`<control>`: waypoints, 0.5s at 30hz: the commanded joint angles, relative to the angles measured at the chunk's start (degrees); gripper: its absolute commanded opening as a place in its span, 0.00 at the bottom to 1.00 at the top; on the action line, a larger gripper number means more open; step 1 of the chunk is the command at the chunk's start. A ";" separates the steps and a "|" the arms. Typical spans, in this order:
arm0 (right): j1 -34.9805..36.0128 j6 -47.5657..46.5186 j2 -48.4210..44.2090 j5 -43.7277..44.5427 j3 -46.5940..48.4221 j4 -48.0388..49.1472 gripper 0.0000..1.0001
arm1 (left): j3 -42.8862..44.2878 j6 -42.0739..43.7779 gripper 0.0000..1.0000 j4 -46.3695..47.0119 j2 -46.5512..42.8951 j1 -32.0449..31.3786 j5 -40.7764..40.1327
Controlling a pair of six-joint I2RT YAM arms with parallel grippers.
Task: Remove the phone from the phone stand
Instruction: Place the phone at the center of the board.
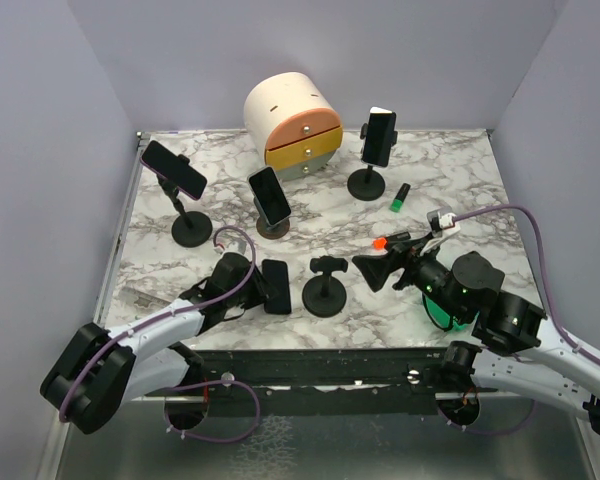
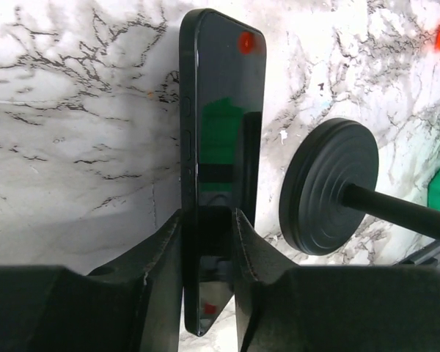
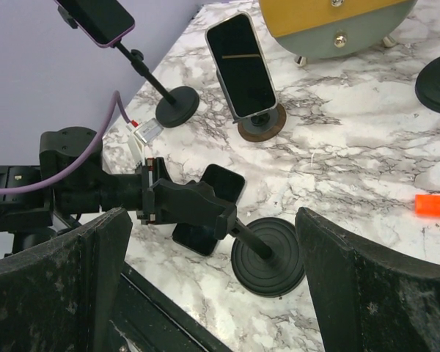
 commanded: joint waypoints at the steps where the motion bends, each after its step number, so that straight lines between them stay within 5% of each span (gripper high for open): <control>1: 0.36 0.59 -0.68 1.55 -0.44 -1.37 0.99 | -2.11 2.41 0.32 -4.97 1.90 0.57 -4.72; 15: 0.35 -0.09 -1.27 3.44 -1.56 -2.09 0.99 | -2.03 0.79 0.55 -11.29 -3.78 0.62 -11.31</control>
